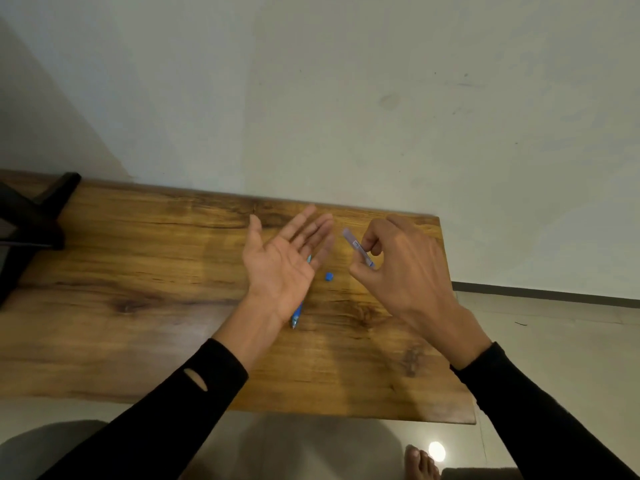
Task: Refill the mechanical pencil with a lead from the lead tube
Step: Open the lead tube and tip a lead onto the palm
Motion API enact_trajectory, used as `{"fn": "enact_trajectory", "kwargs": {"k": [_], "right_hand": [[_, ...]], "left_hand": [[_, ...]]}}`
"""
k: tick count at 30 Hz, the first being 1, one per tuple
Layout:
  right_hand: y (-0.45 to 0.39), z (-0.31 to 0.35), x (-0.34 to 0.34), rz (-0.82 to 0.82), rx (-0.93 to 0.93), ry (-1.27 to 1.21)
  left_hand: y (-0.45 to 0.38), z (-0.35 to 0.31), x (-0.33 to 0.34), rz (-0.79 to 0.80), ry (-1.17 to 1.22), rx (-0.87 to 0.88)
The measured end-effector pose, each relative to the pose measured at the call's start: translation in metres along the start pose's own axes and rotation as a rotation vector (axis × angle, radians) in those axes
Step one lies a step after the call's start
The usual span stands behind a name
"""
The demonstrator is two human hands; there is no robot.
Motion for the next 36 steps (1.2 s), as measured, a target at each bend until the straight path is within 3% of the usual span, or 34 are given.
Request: {"fn": "enact_trajectory", "kwargs": {"k": [12, 18, 36], "right_hand": [[0.009, 0.063, -0.034, 0.165, -0.203, -0.050], [0.009, 0.072, -0.033, 0.220, -0.203, -0.036], [0.012, 0.066, -0.041, 0.120, -0.171, -0.015]], "left_hand": [[0.023, -0.007, 0.039, 0.318, 0.193, 0.018], [0.026, -0.008, 0.044, 0.346, 0.181, 0.021], [0.012, -0.004, 0.043, 0.269, 0.190, 0.079]]}}
Point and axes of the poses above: each hand's wrist, its own y-axis away from the middle knuckle, its own x-axis out of the palm, z = x × y, the point moved 5 cm from there along -y, towards the middle knuckle, and after that the axes turned 6 degrees about z, right-handed, at the moved point
